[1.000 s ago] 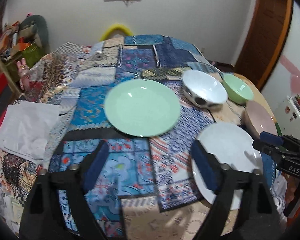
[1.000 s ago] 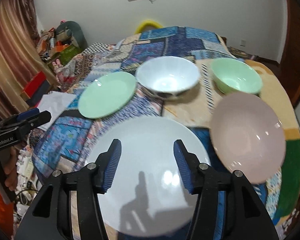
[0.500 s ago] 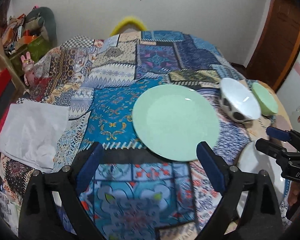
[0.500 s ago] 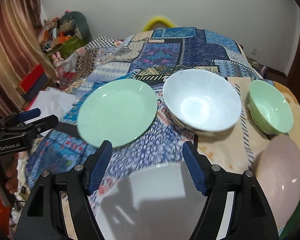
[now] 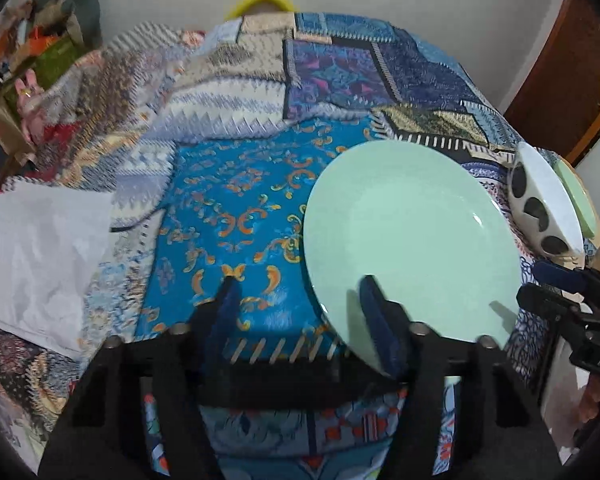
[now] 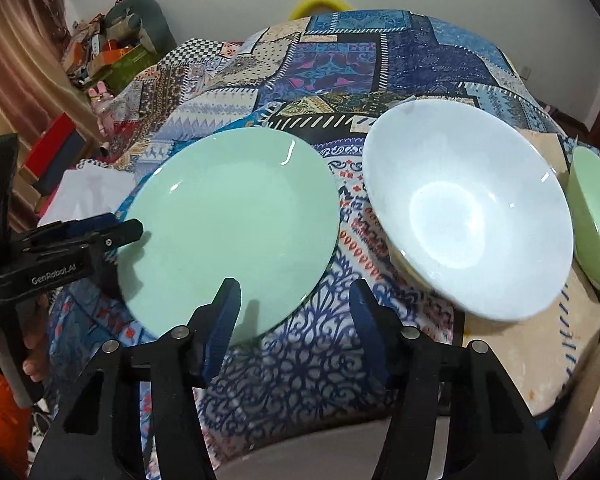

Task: Organize plates and bowls
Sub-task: 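Lift the pale green plate and carry it toward the white plate stack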

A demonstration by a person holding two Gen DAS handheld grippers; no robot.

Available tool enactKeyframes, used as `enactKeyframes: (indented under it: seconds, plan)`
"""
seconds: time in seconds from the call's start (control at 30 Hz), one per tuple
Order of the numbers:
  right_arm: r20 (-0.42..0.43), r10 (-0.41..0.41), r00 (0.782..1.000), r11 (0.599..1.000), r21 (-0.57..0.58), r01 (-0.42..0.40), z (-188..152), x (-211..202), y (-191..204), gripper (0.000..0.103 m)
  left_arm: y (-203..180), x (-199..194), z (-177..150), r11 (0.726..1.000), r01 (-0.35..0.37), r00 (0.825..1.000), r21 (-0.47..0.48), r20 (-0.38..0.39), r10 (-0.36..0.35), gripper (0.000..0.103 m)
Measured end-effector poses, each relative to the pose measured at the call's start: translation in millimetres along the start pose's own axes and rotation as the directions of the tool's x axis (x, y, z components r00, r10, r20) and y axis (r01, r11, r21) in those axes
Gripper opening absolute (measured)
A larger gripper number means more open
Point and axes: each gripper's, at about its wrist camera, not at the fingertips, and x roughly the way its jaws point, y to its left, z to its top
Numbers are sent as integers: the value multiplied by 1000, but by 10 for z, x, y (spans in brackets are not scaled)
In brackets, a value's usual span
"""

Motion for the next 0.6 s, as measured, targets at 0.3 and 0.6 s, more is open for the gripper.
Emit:
enactKeyframes:
  seconds: [0.3, 0.6]
  plan:
    - [-40, 11, 999, 1000, -8, -11, 121, 152, -19, 31, -135, 111, 117, 998, 41, 999, 49, 8, -41, 28]
    - [-73, 47, 996, 997, -53, -51, 42, 98, 40, 26, -104, -93, -162, 997, 46, 999, 58, -18, -45, 25]
